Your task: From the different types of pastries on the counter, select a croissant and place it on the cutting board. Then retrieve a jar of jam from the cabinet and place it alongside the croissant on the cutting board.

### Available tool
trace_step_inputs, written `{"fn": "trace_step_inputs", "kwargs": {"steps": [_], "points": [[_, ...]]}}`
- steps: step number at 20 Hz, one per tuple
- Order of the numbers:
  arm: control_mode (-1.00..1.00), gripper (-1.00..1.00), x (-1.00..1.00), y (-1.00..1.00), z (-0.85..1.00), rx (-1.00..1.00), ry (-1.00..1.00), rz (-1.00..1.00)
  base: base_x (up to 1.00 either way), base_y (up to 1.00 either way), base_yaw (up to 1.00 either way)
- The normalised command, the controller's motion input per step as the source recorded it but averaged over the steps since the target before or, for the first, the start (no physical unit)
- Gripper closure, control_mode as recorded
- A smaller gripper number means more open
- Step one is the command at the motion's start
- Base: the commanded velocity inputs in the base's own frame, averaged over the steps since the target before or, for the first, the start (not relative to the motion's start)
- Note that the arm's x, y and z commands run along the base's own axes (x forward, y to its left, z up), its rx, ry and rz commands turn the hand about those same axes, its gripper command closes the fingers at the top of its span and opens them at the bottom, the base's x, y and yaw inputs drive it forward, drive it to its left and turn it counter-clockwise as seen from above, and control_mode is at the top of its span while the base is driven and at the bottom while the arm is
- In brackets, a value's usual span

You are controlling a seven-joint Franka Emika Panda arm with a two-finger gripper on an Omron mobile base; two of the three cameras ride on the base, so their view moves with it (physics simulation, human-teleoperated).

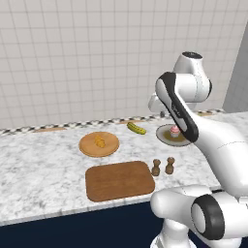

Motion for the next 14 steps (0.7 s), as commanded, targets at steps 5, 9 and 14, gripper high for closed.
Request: {"fn": "trace_step_inputs", "kwargs": {"steps": [5, 9, 14], "points": [[-1.00, -1.00, -0.18, 0.16, 0.00, -0.01, -0.02, 0.00, 0.00, 0.00, 0.00], [-1.00, -1.00, 0.02, 1.00, -0.14, -0.19, 0.02, -0.04, 0.00, 0.00, 0.00], [-1.00, -1.00, 0.42, 1.00, -0.36, -0.13, 0.08, 0.00, 0.00, 0.00, 0.00]]}}
